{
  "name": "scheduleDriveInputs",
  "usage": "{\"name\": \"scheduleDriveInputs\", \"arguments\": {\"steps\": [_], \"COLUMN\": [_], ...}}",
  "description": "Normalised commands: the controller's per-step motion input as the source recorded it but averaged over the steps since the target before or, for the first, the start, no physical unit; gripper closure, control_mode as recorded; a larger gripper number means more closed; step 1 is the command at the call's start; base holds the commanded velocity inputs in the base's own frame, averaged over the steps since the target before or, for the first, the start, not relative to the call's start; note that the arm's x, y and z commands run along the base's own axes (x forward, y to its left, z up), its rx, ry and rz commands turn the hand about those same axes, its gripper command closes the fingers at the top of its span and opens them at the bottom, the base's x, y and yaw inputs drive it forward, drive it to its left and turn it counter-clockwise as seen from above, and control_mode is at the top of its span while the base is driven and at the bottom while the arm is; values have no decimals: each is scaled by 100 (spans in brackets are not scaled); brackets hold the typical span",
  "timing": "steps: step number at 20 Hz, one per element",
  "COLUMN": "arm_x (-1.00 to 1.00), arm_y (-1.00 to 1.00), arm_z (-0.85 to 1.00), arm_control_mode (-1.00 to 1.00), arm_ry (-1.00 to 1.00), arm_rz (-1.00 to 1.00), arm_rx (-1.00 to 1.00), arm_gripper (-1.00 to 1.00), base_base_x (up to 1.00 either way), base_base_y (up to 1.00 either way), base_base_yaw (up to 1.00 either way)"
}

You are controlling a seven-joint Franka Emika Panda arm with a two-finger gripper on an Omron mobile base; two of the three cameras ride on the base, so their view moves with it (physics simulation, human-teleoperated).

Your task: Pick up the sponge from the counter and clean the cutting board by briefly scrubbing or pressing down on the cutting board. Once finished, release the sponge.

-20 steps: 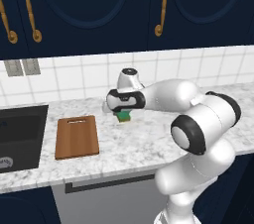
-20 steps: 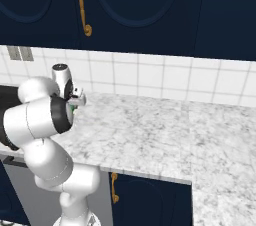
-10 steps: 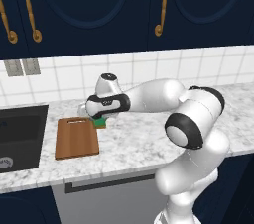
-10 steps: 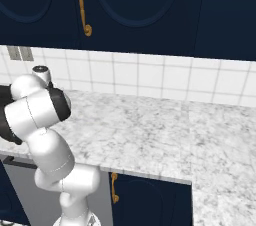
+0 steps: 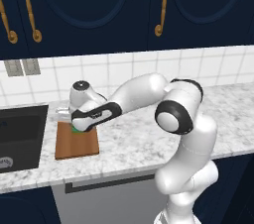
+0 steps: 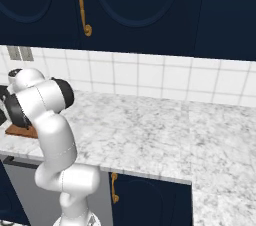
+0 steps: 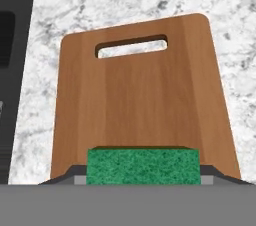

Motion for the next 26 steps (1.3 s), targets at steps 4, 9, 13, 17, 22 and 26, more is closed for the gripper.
{"name": "scheduleDriveInputs", "arguments": {"steps": [4,9,13,17,22,26], "arm_x": [30,26,20,4,31,35], "arm_y": [29,21,14,7,0,0], "arm_z": [7,0,-10,-37,-54,-11], "arm_control_mode": [-100,-100,-100,-100,-100,-100], "arm_ry": [11,6,1,0,5,0], "arm_rz": [0,0,0,0,7,9], "arm_rx": [0,-2,-14,-10,0,0], "arm_gripper": [100,100,100,100,100,100], "base_base_x": [0,0,0,0,0,0], "base_base_y": [0,0,0,0,0,0], "base_base_yaw": [0,0,0,0,0,0]}}
